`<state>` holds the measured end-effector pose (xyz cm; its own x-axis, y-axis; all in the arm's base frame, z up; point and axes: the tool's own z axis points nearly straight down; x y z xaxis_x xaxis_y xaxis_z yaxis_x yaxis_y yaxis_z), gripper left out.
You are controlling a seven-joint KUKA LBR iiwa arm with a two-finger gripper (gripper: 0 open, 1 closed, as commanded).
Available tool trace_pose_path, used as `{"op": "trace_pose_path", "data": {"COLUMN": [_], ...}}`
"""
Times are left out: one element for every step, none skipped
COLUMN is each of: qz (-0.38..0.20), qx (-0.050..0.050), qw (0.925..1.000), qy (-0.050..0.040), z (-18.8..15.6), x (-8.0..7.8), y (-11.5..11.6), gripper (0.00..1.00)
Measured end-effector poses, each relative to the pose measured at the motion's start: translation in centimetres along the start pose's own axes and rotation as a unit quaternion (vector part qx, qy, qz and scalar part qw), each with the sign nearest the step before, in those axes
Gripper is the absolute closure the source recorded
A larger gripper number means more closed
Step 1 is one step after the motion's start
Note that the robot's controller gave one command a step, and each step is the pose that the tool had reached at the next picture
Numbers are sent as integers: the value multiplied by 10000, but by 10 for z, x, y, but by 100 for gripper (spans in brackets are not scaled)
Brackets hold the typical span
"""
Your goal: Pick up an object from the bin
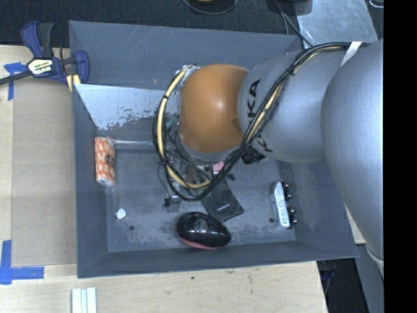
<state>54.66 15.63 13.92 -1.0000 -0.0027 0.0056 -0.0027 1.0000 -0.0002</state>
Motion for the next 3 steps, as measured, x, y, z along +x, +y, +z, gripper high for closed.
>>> {"op": "trace_pose_path", "data": {"qz": [14, -643, -831], "qx": [-5, 2, -2], "qw": [10000, 9979, 9965], "qy": [-40, 1, -68], "z": [-5, -46, -25], "x": [-2, 36, -24], "y": [-1, -69, -82], "gripper": [0, 0, 0]}}
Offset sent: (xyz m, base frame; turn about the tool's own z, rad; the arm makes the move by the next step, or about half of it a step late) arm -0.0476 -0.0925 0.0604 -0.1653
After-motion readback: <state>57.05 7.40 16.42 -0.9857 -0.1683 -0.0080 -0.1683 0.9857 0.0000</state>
